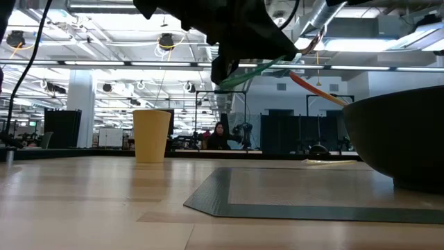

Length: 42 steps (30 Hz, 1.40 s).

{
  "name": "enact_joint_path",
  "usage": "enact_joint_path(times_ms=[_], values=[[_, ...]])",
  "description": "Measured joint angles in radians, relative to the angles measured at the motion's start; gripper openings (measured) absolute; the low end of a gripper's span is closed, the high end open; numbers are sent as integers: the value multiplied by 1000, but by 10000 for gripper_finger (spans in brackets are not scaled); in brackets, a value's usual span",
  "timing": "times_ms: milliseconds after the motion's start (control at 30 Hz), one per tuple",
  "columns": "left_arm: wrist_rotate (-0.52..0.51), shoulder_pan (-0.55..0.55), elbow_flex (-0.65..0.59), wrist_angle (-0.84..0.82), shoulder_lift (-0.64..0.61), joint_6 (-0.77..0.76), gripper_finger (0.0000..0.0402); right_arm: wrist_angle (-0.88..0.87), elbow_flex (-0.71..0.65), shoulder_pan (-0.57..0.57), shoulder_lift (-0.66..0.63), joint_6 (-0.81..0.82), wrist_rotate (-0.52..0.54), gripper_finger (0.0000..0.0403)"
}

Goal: Pick & Place Utensil
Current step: Put the gold green spoon into the black bowl on the table placemat

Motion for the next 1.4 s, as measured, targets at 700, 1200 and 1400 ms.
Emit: enact_joint_path(times_ms=[700, 1200, 1400], values=[[204, 0, 4, 7, 0, 31, 16, 31, 0, -101, 1, -233, -238, 119], [318, 45, 11, 16, -2, 37, 18, 29, -1, -127, 2, -235, -294, 34], [301, 52, 11, 34, -2, 30, 38, 15, -2, -125, 2, -232, -306, 5]])
